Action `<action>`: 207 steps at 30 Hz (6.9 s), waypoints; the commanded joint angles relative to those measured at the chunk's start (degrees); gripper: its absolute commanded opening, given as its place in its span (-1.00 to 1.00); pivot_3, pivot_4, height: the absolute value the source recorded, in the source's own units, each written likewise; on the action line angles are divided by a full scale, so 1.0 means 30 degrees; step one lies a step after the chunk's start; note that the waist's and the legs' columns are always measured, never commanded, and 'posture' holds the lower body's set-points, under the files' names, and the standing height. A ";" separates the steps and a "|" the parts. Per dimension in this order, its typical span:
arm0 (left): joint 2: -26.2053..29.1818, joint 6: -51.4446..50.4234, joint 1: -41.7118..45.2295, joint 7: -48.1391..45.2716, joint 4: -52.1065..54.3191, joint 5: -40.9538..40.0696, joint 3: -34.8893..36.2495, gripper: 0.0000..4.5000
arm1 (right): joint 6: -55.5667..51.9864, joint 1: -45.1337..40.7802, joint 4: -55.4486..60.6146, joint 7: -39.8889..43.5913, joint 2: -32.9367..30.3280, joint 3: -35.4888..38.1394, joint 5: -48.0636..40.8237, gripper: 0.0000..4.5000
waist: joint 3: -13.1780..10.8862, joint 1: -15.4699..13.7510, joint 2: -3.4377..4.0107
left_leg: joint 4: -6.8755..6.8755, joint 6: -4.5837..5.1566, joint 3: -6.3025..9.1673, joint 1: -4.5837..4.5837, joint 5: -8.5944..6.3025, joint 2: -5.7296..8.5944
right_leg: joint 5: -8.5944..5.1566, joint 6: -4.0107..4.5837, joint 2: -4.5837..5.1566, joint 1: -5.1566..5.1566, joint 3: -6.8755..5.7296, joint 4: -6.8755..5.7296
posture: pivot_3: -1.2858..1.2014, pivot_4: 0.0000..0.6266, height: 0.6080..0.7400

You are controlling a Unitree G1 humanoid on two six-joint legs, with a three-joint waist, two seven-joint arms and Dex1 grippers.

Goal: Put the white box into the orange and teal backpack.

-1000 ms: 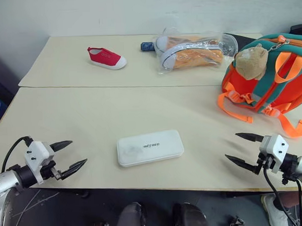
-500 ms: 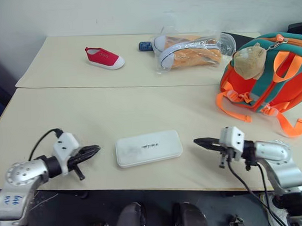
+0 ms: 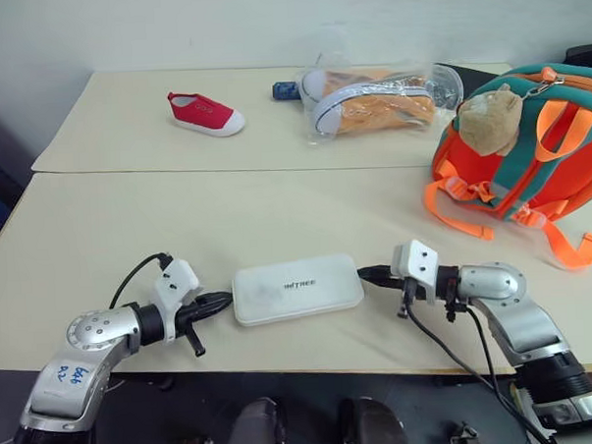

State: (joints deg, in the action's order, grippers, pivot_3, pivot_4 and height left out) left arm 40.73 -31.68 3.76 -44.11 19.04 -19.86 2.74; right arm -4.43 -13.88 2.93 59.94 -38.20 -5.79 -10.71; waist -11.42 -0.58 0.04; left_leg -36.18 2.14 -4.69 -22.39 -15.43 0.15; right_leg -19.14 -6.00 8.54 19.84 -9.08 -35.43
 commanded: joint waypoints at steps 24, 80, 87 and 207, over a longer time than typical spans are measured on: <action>-0.1322 -2.0224 0.8971 0.0773 -0.9296 -0.7722 0.3640 0.75 | 0.0716 0.3847 0.1467 -0.0129 -0.2903 0.3579 -0.0178 -1.00 | -0.0012 -0.0274 -0.0022 | -0.0011 -0.0032 -0.0003 0.0042 0.0037 -0.0008 | -0.0018 0.0013 -0.0022 0.0004 0.0031 -0.0032 | 0.03 -0.52 1.00; -0.2270 -0.2258 0.6014 -0.5498 -0.3511 -0.8576 0.0669 -0.46 | -0.1368 -0.2019 -0.7751 -0.4018 -0.2533 0.9720 -0.3693 0.98 | -0.0027 -0.0127 -0.0054 | -0.0005 -0.0027 -0.0061 0.0014 0.0054 0.0002 | -0.0016 0.0024 -0.0017 0.0022 0.0049 0.0020 | 0.03 -0.52 1.00; -0.1896 -0.2378 0.4740 -0.5173 -0.2263 -0.8781 0.1127 -0.46 | -0.2702 -0.4831 -0.9022 -0.4606 -0.2034 0.8782 -0.3669 0.98 | -0.0029 -0.0140 -0.0057 | -0.0012 -0.0004 -0.0079 -0.0015 0.0080 0.0003 | -0.0016 0.0022 -0.0016 0.0036 0.0048 -0.0028 | 0.03 -0.52 1.00; -0.5437 0.8143 2.0986 -1.3898 -1.8938 0.0500 -0.1810 0.89 | -1.5064 0.0059 0.4625 0.0433 -0.4129 0.7938 -1.5678 -1.00 | -0.0134 -0.0146 -0.0240 | -0.0369 0.0223 -0.0181 -0.0347 -0.0022 0.0036 | 0.0134 -0.0208 -0.0052 0.0276 -0.0020 -0.0060 | 0.03 -0.52 1.00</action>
State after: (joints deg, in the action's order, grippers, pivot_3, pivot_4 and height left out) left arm 23.21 -7.07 67.44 -81.76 -41.74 -16.59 -3.20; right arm -50.39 -13.06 16.28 61.47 -50.95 17.64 -57.68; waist -11.82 -1.02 -0.68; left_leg -37.32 2.85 -5.25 -23.44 -15.51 0.30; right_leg -18.74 -6.63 8.40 20.64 -9.12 -35.60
